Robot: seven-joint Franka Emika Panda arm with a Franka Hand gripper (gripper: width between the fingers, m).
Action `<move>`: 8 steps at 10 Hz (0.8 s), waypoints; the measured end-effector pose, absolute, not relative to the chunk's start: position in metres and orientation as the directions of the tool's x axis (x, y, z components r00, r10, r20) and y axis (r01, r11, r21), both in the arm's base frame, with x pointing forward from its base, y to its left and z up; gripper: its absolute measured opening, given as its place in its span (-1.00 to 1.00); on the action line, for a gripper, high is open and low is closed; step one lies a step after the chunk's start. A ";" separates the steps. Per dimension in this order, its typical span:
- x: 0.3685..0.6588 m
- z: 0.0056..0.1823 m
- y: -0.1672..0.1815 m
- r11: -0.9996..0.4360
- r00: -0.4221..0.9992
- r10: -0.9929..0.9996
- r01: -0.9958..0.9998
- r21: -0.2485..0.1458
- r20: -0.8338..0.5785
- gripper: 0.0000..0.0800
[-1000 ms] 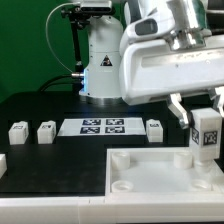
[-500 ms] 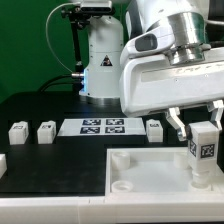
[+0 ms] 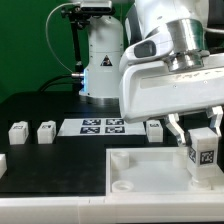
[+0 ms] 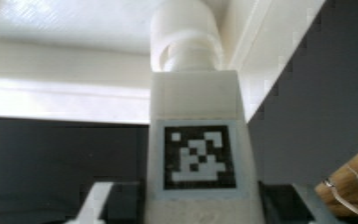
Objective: Assemble one leg
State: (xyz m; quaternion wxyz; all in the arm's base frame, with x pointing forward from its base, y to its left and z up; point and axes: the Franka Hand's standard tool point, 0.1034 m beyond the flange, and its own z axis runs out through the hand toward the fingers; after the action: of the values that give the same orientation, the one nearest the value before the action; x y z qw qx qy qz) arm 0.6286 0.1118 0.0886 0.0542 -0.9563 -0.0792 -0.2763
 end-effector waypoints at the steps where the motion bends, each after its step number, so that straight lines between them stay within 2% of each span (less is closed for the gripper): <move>1: 0.628 0.085 0.111 -0.982 0.836 0.121 0.180 -0.060 0.536 -0.26; 6: 0.628 0.081 0.113 -0.985 0.809 0.100 0.164 -0.058 0.579 -0.23; 7: 0.628 0.081 0.113 -0.985 0.809 0.101 0.164 -0.058 0.579 0.30; 8: 0.628 0.081 0.113 -0.985 0.809 0.100 0.164 -0.058 0.579 0.52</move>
Offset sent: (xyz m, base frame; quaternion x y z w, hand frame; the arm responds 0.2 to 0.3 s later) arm -0.0100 0.0042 -0.0180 -0.0342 0.0352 0.0133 0.9987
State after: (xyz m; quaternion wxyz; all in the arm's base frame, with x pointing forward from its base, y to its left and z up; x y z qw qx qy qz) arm 0.6280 0.1129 0.0805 0.0528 -0.9496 -0.0696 -0.3010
